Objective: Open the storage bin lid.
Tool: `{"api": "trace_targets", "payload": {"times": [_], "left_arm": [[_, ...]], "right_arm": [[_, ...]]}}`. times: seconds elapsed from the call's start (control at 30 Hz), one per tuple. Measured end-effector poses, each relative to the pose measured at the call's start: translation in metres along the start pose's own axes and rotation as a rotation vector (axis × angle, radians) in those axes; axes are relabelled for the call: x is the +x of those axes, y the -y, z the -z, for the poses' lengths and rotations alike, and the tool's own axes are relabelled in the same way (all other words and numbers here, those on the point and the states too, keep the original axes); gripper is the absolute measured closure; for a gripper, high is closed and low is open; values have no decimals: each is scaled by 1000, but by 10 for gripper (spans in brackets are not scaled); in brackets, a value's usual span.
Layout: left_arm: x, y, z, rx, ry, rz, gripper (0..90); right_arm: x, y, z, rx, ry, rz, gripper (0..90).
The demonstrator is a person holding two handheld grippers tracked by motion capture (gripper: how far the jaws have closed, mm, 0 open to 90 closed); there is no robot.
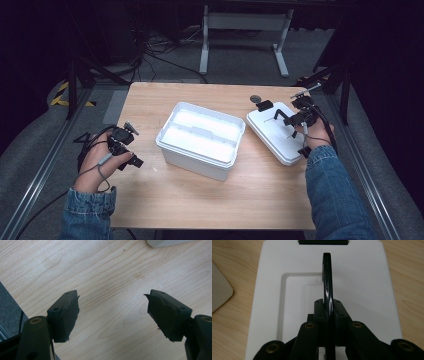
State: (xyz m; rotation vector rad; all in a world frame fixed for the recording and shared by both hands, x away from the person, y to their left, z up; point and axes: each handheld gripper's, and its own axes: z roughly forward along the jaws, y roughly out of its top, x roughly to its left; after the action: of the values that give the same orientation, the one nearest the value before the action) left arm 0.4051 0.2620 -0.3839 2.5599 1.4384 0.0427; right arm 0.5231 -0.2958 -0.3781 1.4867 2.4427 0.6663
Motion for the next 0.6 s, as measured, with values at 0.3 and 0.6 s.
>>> {"api": "trace_targets", "payload": {"times": [0.3,0.6], "left_arm": [[0,0,0,5,4,-5,261],[0,0,-1,5,5,-7,260]], "right_arm": [[-2,7,-12,12,-11,-6,839],[-3,12,-21,25,-29,-21,838]]}}
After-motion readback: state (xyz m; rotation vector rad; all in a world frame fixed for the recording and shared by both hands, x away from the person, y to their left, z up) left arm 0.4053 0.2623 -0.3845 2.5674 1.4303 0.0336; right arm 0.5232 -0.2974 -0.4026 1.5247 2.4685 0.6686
